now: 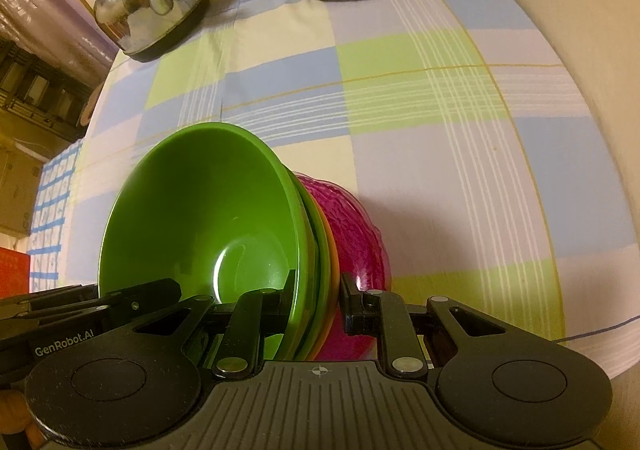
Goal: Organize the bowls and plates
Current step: 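Lower the bowl stack into the pink bowls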
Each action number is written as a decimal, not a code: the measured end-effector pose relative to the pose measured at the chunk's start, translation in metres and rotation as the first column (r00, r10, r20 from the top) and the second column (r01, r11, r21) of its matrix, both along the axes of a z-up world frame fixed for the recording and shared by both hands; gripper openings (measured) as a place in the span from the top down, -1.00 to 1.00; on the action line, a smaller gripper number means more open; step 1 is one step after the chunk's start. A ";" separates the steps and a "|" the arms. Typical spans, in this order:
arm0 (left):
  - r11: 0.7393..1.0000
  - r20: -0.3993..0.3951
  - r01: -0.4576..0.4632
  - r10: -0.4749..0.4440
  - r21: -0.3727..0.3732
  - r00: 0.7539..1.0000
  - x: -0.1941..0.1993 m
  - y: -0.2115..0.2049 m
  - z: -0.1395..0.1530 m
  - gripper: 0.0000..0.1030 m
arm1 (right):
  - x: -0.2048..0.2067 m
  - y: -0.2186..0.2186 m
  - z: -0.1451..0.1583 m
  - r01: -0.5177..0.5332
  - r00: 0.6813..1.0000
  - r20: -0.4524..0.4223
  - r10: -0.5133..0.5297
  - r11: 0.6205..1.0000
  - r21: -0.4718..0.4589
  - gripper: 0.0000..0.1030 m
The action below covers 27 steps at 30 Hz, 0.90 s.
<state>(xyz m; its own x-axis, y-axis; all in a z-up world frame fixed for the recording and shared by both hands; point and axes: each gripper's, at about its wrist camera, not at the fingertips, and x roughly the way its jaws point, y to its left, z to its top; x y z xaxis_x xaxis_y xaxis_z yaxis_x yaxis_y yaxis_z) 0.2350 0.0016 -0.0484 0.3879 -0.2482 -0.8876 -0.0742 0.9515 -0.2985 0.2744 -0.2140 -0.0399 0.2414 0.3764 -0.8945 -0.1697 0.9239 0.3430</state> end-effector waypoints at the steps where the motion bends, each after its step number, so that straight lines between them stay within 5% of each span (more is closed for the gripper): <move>1: 1.000 0.000 0.000 0.000 0.001 1.000 0.000 0.000 0.000 0.57 | 0.000 0.000 0.000 0.001 1.000 0.000 -0.001 1.000 0.001 0.63; 27: 1.000 -0.013 -0.002 0.002 0.002 1.000 0.002 -0.004 -0.013 0.55 | -0.002 -0.003 -0.016 0.015 1.000 -0.017 -0.014 1.000 0.009 0.63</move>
<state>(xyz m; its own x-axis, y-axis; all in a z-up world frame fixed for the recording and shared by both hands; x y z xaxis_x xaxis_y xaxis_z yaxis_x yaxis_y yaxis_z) 0.2371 -0.0027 -0.0614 0.3764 -0.2452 -0.8934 -0.0803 0.9521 -0.2952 0.2720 -0.2172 -0.0564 0.2314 0.3810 -0.8952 -0.1501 0.9231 0.3541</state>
